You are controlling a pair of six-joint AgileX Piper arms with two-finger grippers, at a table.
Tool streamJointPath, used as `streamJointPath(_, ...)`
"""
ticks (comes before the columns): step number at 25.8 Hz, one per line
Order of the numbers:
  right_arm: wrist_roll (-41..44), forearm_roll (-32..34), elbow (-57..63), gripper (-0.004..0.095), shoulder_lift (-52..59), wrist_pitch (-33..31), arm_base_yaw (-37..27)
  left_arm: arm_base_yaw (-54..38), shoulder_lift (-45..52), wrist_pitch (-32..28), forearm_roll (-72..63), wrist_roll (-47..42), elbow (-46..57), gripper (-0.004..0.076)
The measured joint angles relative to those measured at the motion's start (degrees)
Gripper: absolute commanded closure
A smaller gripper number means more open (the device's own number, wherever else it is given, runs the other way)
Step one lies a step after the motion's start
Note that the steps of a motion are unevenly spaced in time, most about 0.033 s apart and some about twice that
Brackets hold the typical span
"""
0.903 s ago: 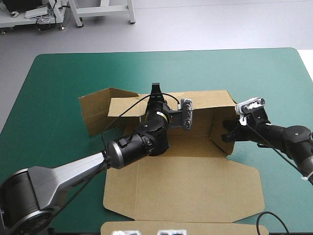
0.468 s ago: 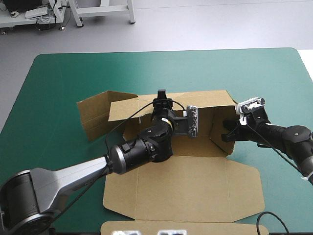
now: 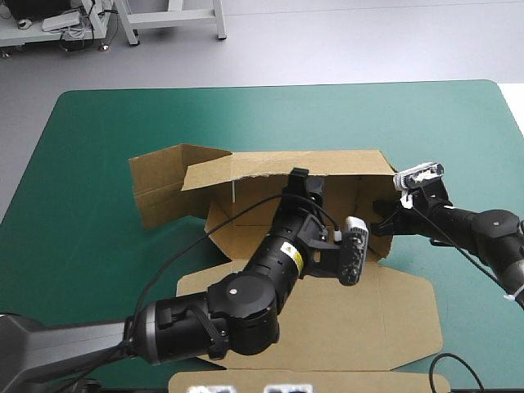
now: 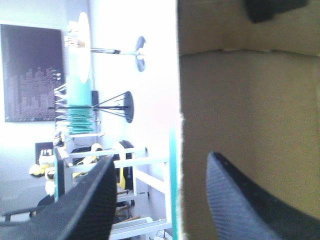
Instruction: Fold the box
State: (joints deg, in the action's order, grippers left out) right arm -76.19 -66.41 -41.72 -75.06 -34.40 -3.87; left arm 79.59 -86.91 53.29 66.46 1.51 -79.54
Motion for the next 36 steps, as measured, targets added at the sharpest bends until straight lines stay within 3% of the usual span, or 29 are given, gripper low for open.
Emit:
streamJointPath(2, 0.4, -0.1, 0.0, 0.0907, 0.0, 0.0, 0.0, -1.1, 1.8, 0.1, 4.2, -3.7, 0.0, 0.0689)
streamJointPath(3, 0.8, -0.1, 0.0, 0.0907, 0.0, 0.0, 0.0, -2.1, 2.5, -0.2, 5.7, -5.1, 0.0, 0.0728)
streamJointPath(9, 2.8, 1.4, -0.3, 0.0906, 0.0, 0.0, 0.1, -18.4, 7.0, -5.1, 9.8, -15.3, 0.0, 0.0719)
streamJointPath(12, 5.7, 3.5, -1.2, 0.0906, -0.1, -0.1, 0.3, -29.3, 8.1, -7.7, 5.5, -18.2, -0.2, 0.0719)
streamJointPath(14, 9.7, 6.6, -2.7, 0.0906, -0.3, -0.8, 0.4, -37.6, 8.4, -9.2, -1.9, -18.9, -1.2, 0.0718)
streamJointPath(17, 23.8, 17.3, -9.2, 0.0906, -2.0, -6.6, 0.5, -58.2, 8.5, -10.2, -26.4, -17.0, -4.4, 0.0719)
streamJointPath(25, 49.5, 32.6, -27.5, 0.0906, -15.9, -22.6, 2.7, -83.5, 8.8, -5.1, -60.3, -4.5, -4.6, 0.0719)
streamJointPath(27, 52.5, 36.3, -33.8, 0.0853, -21.5, -24.0, 5.8, -88.5, 8.8, -2.9, -68.3, 0.5, -4.6, 0.072)
streamJointPath(29, 55.7, 42.2, -39.8, 0.0697, -27.0, -24.0, 9.6, -91.9, 8.8, -0.9, -75.3, 5.1, -4.6, 0.0719)
streamJointPath(30, 58.4, 45.5, -42.3, 0.0573, -29.1, -23.9, 11.1, -92.5, 8.8, -0.1, -76.7, 6.3, -4.6, 0.072)
streamJointPath(32, 63.3, 52.5, -46.2, 0.0457, -31.7, -23.8, 13.8, -92.9, 8.5, 1.2, -78.4, 7.6, -4.6, 0.0719)
streamJointPath(36, 65.5, 57.3, -52.0, 0.0462, -32.5, -25.4, 14.5, -92.9, 6.5, 3.2, -79.0, 8.2, -4.7, 0.0719)
